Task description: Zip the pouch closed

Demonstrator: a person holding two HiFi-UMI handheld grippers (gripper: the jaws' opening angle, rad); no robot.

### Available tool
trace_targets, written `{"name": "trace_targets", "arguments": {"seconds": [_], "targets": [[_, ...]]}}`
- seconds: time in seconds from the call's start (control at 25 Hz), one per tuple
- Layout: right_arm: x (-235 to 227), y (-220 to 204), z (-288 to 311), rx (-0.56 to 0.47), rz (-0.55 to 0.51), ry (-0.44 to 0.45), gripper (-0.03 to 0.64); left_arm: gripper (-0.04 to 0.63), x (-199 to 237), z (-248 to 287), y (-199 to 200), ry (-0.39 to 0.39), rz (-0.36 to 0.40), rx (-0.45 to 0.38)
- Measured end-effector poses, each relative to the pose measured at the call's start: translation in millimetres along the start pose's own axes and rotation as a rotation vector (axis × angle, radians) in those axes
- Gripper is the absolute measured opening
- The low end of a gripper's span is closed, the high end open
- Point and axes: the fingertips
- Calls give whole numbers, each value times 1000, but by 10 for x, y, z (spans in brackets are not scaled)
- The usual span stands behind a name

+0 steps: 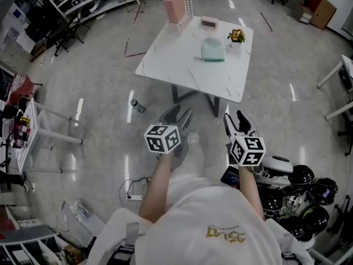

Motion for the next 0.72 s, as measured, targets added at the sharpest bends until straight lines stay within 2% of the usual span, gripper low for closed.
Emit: {"name": "trace_targets", "arguments": {"seconds": [0.16,0.32,0.72], "targets": [[-180,-165,573,32,-2,-3,202,224,411,489,-34,8,-3,24],[-393,-329,1251,91,-11,-9,199,226,871,1112,-54,11,-37,65],[-721,-645,2957,242,-15,-34,196,233,1849,2584,-61,-43,6,262]]}}
Point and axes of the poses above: the fingertips, and each gripper's own axes: z forward along the fingers, x to its left, y out of its top, and after that the axes turned 13 degrees about -x, right-handed
